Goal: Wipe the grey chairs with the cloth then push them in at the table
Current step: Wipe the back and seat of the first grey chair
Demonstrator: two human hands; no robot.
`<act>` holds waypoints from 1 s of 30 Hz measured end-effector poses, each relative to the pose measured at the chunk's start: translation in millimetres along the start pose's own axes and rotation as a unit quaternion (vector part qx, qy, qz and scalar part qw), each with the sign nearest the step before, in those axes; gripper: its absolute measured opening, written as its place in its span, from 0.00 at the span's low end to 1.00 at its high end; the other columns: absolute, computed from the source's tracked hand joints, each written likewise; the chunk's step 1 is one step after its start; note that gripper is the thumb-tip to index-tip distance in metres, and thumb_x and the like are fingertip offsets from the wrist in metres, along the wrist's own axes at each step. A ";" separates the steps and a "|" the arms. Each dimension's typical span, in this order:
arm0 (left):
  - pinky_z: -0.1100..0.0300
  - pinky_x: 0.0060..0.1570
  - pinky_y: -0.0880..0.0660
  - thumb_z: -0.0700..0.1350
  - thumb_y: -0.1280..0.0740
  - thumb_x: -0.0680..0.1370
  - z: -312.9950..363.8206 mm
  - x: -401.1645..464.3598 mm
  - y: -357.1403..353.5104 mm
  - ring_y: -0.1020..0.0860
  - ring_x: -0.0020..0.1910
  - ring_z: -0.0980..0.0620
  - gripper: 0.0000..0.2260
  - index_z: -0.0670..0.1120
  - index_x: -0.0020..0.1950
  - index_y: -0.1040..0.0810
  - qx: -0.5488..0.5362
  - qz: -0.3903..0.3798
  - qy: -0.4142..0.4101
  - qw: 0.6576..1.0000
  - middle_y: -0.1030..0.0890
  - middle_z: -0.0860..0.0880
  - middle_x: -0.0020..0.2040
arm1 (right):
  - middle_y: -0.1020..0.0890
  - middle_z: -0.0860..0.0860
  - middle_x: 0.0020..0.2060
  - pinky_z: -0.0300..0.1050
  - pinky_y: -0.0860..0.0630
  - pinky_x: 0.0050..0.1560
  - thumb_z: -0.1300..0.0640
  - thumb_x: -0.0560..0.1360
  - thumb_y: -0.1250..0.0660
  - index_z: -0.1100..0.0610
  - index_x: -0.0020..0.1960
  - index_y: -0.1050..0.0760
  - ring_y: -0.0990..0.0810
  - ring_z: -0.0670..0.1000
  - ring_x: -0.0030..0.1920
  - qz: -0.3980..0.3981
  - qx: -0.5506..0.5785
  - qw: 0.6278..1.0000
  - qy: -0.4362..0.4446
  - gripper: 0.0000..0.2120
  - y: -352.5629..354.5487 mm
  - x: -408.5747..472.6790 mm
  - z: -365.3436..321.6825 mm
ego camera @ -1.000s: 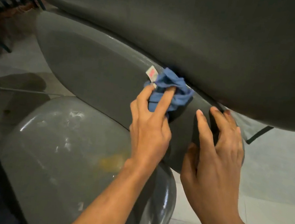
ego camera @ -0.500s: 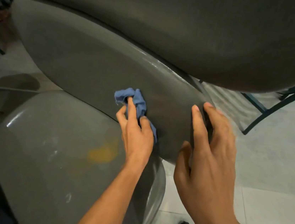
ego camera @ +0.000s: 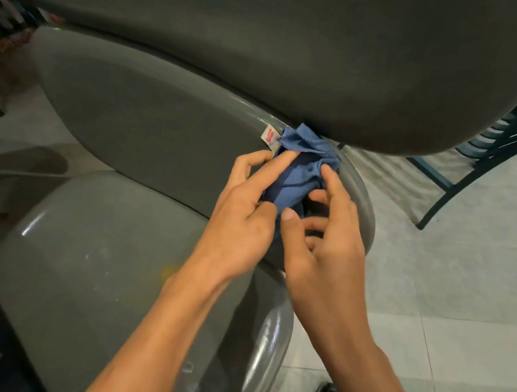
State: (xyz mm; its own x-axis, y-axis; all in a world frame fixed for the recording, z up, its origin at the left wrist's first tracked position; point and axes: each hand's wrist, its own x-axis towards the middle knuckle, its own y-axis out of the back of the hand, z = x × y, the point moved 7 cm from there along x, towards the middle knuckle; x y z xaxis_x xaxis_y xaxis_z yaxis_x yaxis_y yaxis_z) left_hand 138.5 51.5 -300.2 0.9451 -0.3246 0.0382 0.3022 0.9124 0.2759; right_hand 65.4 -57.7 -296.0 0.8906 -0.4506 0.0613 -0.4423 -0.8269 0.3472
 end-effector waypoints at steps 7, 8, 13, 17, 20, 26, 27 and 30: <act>0.43 0.73 0.29 0.25 0.46 0.71 -1.4 0.6 12.0 0.25 0.71 0.50 0.40 0.63 0.69 0.24 -0.090 -0.103 0.060 0.989 0.24 0.59 0.69 | 0.20 0.46 0.50 0.50 0.22 0.52 0.49 0.74 0.26 0.44 0.62 0.32 0.20 0.46 0.48 0.147 -0.087 0.984 -0.042 0.21 0.6 29.8 -13.5; 0.44 0.71 0.28 0.24 0.47 0.72 -1.6 0.0 12.3 0.23 0.69 0.50 0.39 0.63 0.68 0.24 -0.105 -0.106 0.066 0.987 0.23 0.60 0.68 | 0.20 0.46 0.49 0.50 0.22 0.52 0.51 0.74 0.27 0.45 0.59 0.30 0.21 0.46 0.47 0.160 -0.095 0.982 -0.037 0.18 1.1 31.5 -15.1; 0.57 0.61 0.22 0.22 0.47 0.75 -1.6 4.5 27.7 0.20 0.64 0.52 0.37 0.61 0.66 0.23 -0.094 -0.047 0.036 0.994 0.21 0.62 0.64 | 0.22 0.47 0.45 0.43 0.26 0.47 0.56 0.73 0.29 0.49 0.54 0.25 0.26 0.45 0.42 0.224 -0.130 0.966 0.019 0.12 25.7 30.6 -20.0; 0.55 0.58 0.21 0.27 0.46 0.79 -12.4 14.7 43.1 0.18 0.57 0.56 0.33 0.62 0.68 0.23 -0.036 0.018 0.020 0.999 0.21 0.60 0.63 | 0.24 0.47 0.51 0.36 0.26 0.49 0.56 0.75 0.29 0.51 0.59 0.22 0.26 0.42 0.47 0.273 -0.144 0.950 0.037 0.13 46.4 25.9 -18.1; 0.58 0.59 0.22 0.30 0.44 0.80 -16.7 17.2 38.6 0.19 0.55 0.59 0.32 0.64 0.68 0.23 0.001 0.024 0.012 1.000 0.23 0.62 0.62 | 0.29 0.45 0.55 0.37 0.29 0.54 0.52 0.80 0.32 0.52 0.67 0.25 0.28 0.44 0.54 0.253 -0.160 0.954 0.016 0.16 35.9 24.4 -11.6; 0.70 0.54 0.28 0.30 0.41 0.77 -42.3 7.6 23.3 0.23 0.53 0.57 0.33 0.68 0.65 0.25 0.038 0.021 0.031 0.999 0.25 0.61 0.61 | 0.34 0.46 0.56 0.42 0.24 0.55 0.50 0.82 0.35 0.53 0.71 0.28 0.29 0.46 0.55 0.227 -0.175 0.958 0.036 0.19 28.6 15.7 -1.8; 0.72 0.53 0.29 0.30 0.41 0.77 -50.1 5.4 23.5 0.23 0.53 0.57 0.33 0.67 0.66 0.25 0.043 0.028 0.042 0.998 0.25 0.60 0.61 | 0.33 0.46 0.56 0.37 0.26 0.54 0.51 0.82 0.35 0.53 0.71 0.28 0.29 0.44 0.54 0.233 -0.167 0.958 0.031 0.19 30.0 13.0 2.4; 0.71 0.52 0.29 0.30 0.41 0.78 -72.5 0.0 25.3 0.24 0.50 0.58 0.31 0.65 0.66 0.25 0.042 0.045 0.080 0.995 0.26 0.60 0.60 | 0.32 0.47 0.57 0.28 0.30 0.54 0.56 0.82 0.34 0.56 0.70 0.27 0.29 0.41 0.54 0.272 -0.156 0.949 0.035 0.18 31.9 -0.6 12.4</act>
State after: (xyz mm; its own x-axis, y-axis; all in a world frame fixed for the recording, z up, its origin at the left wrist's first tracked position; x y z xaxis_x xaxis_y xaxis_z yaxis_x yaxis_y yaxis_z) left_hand 155.1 92.6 -362.9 0.9778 -0.1919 -0.0844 0.2095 0.9103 0.3570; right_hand 49.5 -87.9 -296.5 0.5497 -0.7499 0.3681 -0.7951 -0.3345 0.5059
